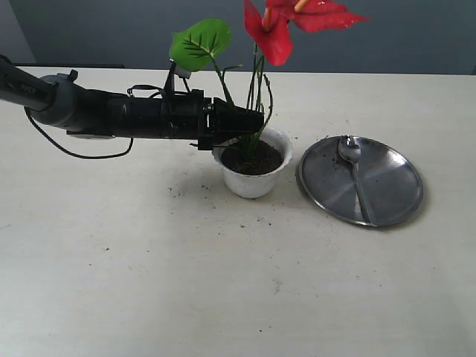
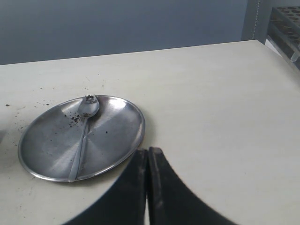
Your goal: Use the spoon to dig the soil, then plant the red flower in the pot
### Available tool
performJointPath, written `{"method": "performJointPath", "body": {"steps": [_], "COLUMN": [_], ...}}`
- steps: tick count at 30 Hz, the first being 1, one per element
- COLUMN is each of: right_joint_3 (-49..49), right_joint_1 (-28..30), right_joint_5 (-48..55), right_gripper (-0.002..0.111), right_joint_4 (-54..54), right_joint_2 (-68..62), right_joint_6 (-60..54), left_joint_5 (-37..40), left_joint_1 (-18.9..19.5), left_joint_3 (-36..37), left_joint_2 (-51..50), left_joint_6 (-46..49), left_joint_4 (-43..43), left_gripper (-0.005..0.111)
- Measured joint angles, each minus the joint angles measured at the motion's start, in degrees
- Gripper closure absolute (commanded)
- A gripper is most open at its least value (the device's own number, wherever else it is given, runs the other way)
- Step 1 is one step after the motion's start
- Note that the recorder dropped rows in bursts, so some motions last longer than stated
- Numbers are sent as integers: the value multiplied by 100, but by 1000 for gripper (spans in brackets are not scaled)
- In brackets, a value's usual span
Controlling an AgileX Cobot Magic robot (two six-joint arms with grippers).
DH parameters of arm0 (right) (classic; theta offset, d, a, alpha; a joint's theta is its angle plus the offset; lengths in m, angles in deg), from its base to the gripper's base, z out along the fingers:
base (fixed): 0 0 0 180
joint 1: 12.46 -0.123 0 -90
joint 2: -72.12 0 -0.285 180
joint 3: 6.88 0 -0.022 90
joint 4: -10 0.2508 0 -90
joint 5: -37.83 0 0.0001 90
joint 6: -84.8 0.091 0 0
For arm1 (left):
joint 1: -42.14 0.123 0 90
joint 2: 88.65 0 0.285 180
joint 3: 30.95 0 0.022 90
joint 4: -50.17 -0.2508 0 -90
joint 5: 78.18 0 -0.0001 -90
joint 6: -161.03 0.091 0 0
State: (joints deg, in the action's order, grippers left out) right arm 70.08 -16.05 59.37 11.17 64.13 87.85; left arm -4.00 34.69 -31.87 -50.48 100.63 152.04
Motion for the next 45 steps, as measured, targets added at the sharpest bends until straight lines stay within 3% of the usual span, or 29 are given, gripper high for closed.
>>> {"method": "performJointPath", "body": {"steps": [10, 45], "right_joint_3": [0, 0], "right_joint_1": [0, 0], "right_joint_5": [0, 0], "right_gripper": [108, 108], "right_joint_4": [0, 0], "right_joint_2": [0, 0], "right_joint_6": [0, 0], "left_joint_5": [0, -329], "left_joint_1": [0, 46], "left_joint_3": [14, 155], "left_joint_2": [0, 241], "left_joint_6": [-11, 41], "left_joint_4": [0, -58], "left_gripper": [82, 82]}}
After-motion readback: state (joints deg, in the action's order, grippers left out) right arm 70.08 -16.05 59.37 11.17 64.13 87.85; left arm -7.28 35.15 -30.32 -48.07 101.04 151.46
